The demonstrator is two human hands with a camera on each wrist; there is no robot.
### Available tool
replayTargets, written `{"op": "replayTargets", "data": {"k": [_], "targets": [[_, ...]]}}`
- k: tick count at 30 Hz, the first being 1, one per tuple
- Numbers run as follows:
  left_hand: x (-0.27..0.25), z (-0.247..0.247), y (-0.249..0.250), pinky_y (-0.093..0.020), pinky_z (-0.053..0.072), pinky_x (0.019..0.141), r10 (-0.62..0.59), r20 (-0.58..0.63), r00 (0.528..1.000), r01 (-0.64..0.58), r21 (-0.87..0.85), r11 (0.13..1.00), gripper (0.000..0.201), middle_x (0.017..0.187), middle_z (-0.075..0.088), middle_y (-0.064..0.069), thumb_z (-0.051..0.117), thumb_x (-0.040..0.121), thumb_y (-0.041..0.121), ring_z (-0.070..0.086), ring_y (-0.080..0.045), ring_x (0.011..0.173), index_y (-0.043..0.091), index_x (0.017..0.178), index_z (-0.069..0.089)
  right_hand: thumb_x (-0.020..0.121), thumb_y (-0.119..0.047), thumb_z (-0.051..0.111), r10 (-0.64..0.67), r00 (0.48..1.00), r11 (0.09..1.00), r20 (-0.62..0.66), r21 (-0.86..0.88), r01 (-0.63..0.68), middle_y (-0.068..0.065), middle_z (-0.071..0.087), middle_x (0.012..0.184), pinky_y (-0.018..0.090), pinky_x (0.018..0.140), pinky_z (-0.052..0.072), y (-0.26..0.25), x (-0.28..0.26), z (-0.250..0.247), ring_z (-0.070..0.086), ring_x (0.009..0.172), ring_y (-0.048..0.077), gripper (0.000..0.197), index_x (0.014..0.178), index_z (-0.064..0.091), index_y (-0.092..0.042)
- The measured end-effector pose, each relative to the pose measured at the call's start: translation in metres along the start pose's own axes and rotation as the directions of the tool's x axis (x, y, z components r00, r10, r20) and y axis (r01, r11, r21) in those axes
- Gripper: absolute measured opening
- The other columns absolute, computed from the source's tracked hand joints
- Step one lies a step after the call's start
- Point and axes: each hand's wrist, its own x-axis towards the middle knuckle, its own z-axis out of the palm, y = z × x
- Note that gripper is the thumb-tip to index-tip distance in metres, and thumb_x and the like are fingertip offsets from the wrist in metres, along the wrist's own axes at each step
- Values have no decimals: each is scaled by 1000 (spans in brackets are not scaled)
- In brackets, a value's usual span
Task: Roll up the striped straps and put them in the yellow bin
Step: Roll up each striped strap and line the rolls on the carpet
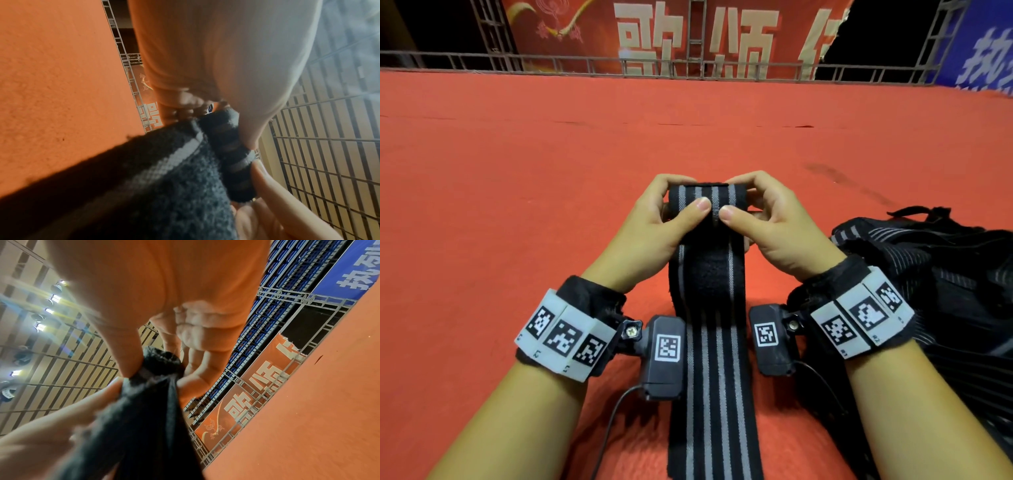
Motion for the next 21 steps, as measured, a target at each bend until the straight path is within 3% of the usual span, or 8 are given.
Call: {"op": "replayTargets", "data": {"k": [3,5,8,11,13,15,18,21], "targets": [[-1,-2,1,-41,56,83,41,27,999,-41,23,999,33,102,69,-18,67,88,22,66,-19,90,12,115,51,84,-24,64,83,995,996,57,9,-84,6,61,91,31,49,51,3,0,0,62,66,10,24,106,56,-18],[-2,-2,1,-44,56,84,45,47,998,-47,27,999,34,104,68,-22,66,85,23,67,-23,91,14,115,52,84,-21,64,86,992,996,89,2,-86,9,60,92,32,50,52,3,0,-2,62,68,11,24,106,56,-17],[-1,0,-2,-36,57,85,6,50,999,-6,9,1000,36,102,71,-6,68,86,28,67,-15,96,18,117,53,89,-11,65,32,998,999,54,-35,-30,8,61,94,29,53,50,1,-1,-5,60,64,8,24,110,55,-15],[1,-2,-2,-29,54,79,-13,58,998,14,-18,1000,30,94,69,6,68,91,27,66,-7,90,19,114,52,84,-17,65,-31,999,997,10,-65,32,2,63,97,25,66,49,2,-1,-1,60,82,10,30,112,56,-19],[1,-7,-3,-36,56,82,20,66,998,-20,4,1000,30,93,68,-8,70,86,29,65,-13,92,22,108,52,87,-17,65,5,1000,1000,12,-22,-5,4,63,101,24,63,51,3,0,4,62,87,11,30,116,56,-21],[0,-9,-2,-45,55,87,48,80,996,-49,14,999,33,99,67,-19,70,82,33,65,-19,95,24,108,52,95,-17,60,99,994,992,45,71,-102,4,63,98,24,55,51,2,-2,5,63,80,7,25,118,54,-18],[1,-6,-5,-41,55,89,40,74,996,-43,49,998,31,98,68,-3,68,85,34,65,-13,97,24,110,53,93,-17,61,70,996,994,49,77,-74,0,61,89,24,53,51,6,-1,3,61,77,9,21,112,52,-12],[2,-3,-6,-32,53,89,-23,48,999,21,33,999,34,103,65,8,59,86,47,63,-4,98,23,110,54,85,-19,63,3,999,999,37,41,-4,-10,59,84,18,58,47,6,0,4,56,83,11,23,106,54,-18]]}}
